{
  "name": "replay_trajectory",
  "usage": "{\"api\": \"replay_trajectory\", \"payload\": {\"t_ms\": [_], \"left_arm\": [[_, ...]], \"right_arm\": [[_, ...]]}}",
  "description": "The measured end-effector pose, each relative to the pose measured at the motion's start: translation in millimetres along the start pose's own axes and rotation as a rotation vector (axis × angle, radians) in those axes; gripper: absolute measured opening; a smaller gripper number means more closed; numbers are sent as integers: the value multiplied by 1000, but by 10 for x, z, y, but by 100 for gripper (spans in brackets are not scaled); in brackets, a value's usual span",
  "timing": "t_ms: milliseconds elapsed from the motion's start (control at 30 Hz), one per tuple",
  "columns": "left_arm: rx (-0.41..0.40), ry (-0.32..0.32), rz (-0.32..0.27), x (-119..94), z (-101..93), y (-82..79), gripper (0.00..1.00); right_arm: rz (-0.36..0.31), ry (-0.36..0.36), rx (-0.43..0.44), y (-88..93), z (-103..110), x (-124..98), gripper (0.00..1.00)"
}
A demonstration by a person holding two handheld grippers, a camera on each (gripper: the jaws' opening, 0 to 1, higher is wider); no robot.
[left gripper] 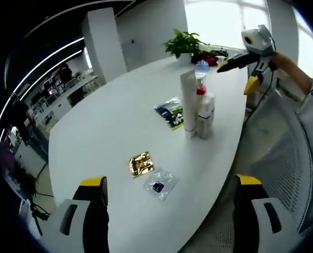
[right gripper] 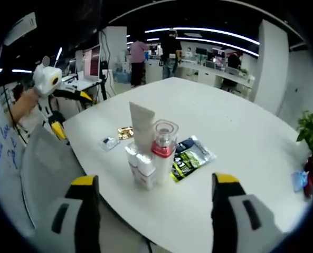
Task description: Arrange the skincare products in the storage area until every visible bottle or jar stands upright without overlapping.
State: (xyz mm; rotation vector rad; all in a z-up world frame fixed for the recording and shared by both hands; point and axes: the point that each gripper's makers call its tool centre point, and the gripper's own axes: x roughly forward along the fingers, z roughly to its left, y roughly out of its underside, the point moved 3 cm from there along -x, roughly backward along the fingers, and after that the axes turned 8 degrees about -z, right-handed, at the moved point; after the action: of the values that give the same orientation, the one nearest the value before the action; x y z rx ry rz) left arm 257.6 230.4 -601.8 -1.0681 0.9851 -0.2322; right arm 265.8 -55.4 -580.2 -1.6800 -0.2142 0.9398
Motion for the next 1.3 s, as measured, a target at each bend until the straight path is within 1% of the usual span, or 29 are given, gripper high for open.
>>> {"api": "replay_trajectory", "payload": {"t_ms": [67, 133, 200, 333, 367, 433, 600, 667, 700, 900, 1000, 1200, 1300], "left_arm": [[7, -17, 2, -30, 24, 17, 97], [10, -17, -2, -55, 24, 31, 97], [-6, -20, -1, -71, 33, 49, 97], [-15, -37, -4, -121, 62, 68, 97], [-27, -47, -14, -141, 76, 61, 97], [-25, -60, -30, -170, 94, 48, 97], [-25, -84, -50, -209, 142, 57, 97], [-32, -83, -60, -222, 144, 58, 97], [-50, -82, -64, -224, 143, 58, 97], [-74, -90, -70, -219, 160, 66, 97], [-104, -91, -86, -222, 171, 48, 97], [-122, -95, -84, -209, 176, 56, 97], [-142, -82, -91, -193, 144, 45, 97]], "right_arm": [[-1, -3, 0, 0, 7, 0, 90], [4, -4, -8, 9, 8, 2, 92], [1, -2, -12, 12, 1, 10, 95], [-14, 7, -11, -6, -20, 18, 97], [-9, 10, -14, 1, -35, 19, 97], [6, 21, -17, 22, -64, 25, 98], [-9, 21, 9, 23, -77, 39, 100], [1, 12, 0, 30, -66, 40, 100], [-1, 15, 1, 29, -69, 44, 100], [-1, 13, 26, 54, -99, 79, 100], [-9, 13, 46, 62, -122, 92, 100], [-35, 31, 97, 76, -228, 113, 100], [-35, 47, 117, 96, -300, 138, 100]]}}
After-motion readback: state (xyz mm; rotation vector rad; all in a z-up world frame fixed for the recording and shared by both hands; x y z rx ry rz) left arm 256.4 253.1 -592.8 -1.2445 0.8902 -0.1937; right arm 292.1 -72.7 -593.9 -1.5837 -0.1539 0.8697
